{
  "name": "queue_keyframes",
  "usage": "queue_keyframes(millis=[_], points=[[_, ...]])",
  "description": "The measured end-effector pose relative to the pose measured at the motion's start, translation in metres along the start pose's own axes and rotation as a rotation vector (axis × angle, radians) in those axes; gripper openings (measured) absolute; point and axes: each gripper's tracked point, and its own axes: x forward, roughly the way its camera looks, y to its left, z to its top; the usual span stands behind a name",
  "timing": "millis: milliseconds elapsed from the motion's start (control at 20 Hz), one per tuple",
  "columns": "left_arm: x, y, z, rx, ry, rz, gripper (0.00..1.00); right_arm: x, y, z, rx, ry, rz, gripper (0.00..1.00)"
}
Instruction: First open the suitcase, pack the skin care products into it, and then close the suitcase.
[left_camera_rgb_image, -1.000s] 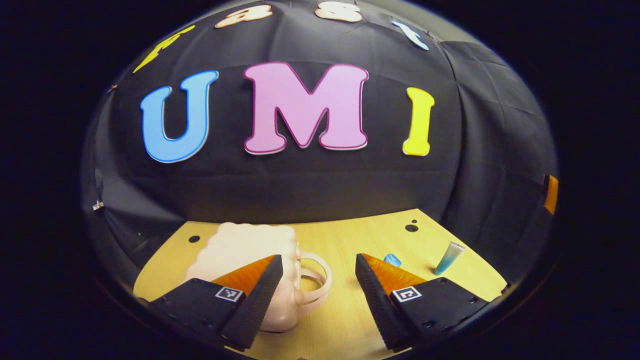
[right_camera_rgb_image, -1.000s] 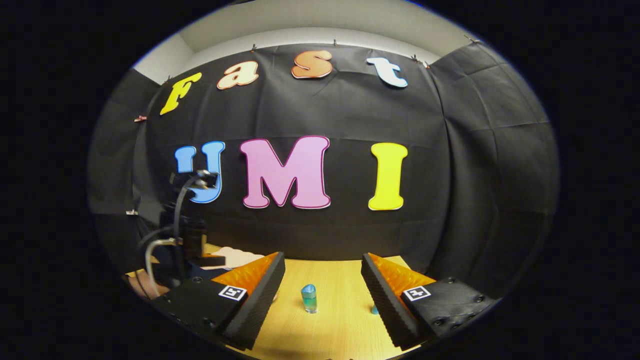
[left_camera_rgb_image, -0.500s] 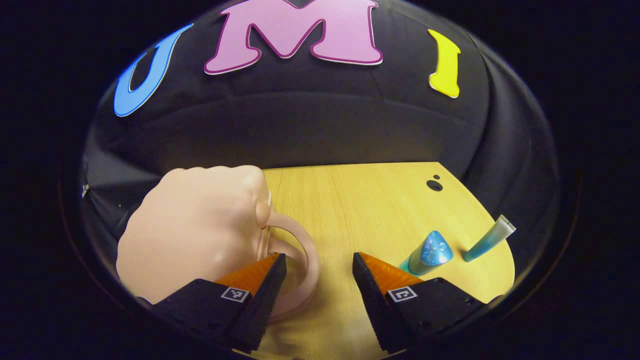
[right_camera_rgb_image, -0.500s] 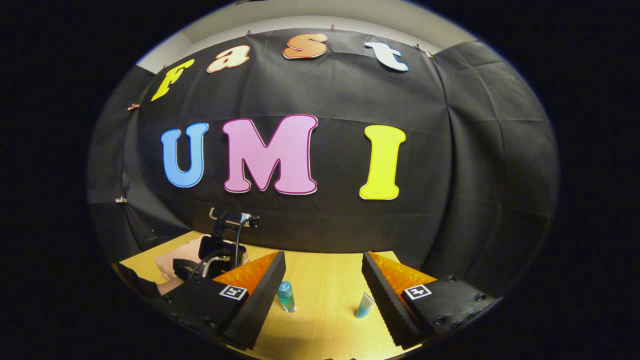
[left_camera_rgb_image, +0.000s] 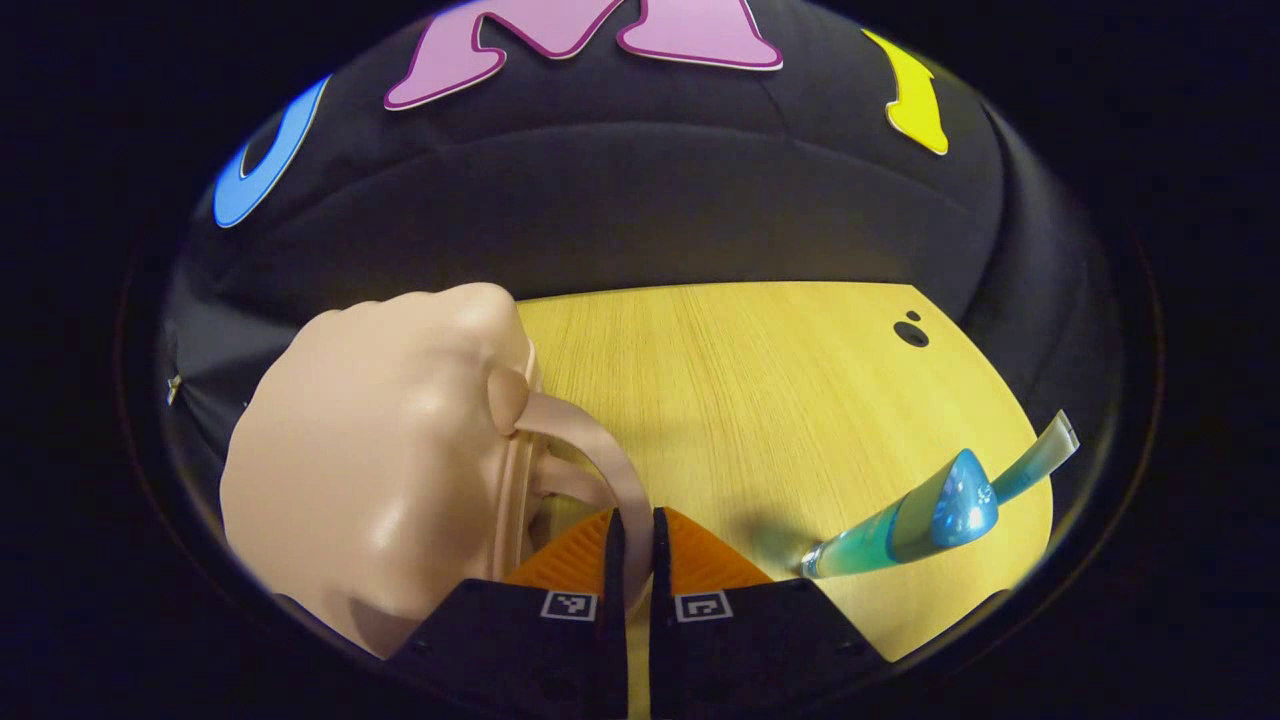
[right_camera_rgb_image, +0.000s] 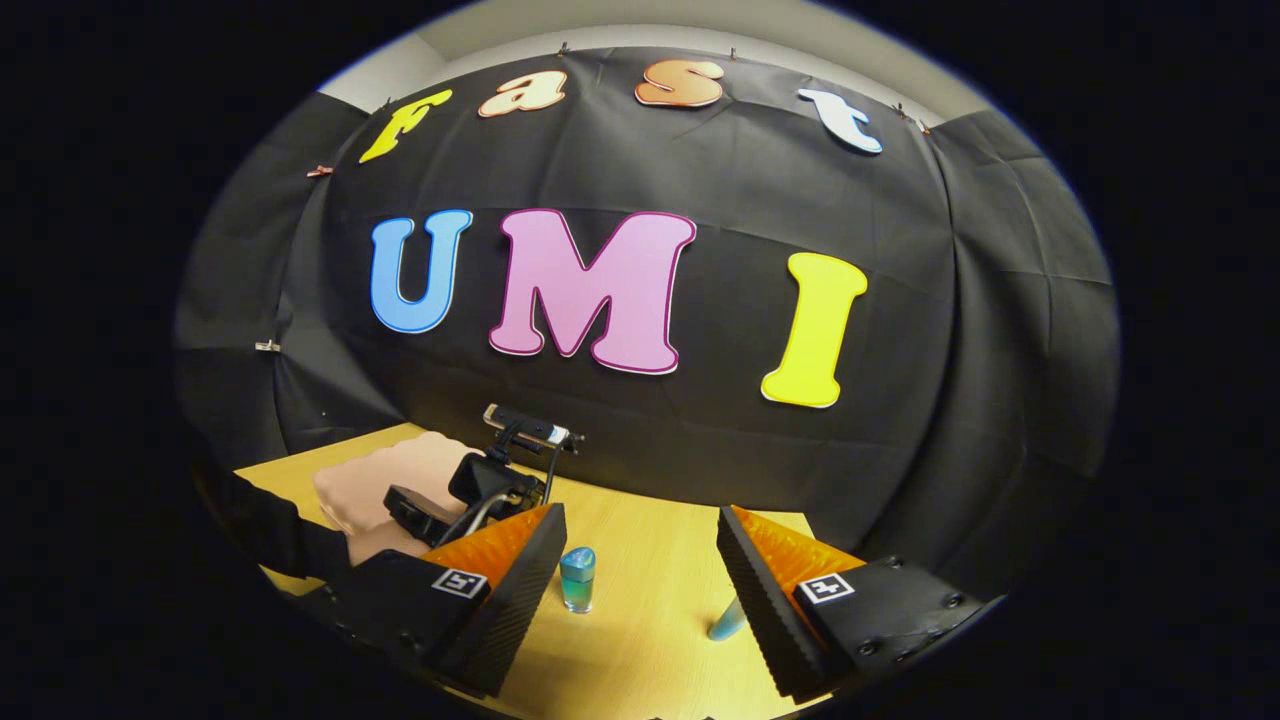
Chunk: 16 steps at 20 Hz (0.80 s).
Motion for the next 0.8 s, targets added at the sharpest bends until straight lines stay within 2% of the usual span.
queue_keyframes(millis=[300,350,450,600,800], points=[[-0.075,0.022,0.055,-0.075,-0.041,-0.087,0.13,0.009,-0.001,0.015,-0.026,-0.024,0.008,0.96],[-0.092,0.032,0.068,-0.067,-0.059,-0.098,0.16,0.011,0.0,0.019,-0.021,-0.032,0.011,0.96],[-0.128,0.062,0.097,-0.064,-0.099,-0.096,0.13,0.015,0.007,0.025,0.002,-0.039,0.028,0.96],[-0.18,0.133,0.139,-0.09,-0.181,-0.035,0.13,0.019,0.021,0.034,0.03,-0.051,0.058,0.96],[-0.225,0.263,0.168,-0.055,-0.291,0.126,0.12,0.02,0.04,0.042,0.045,-0.055,0.085,0.96]])
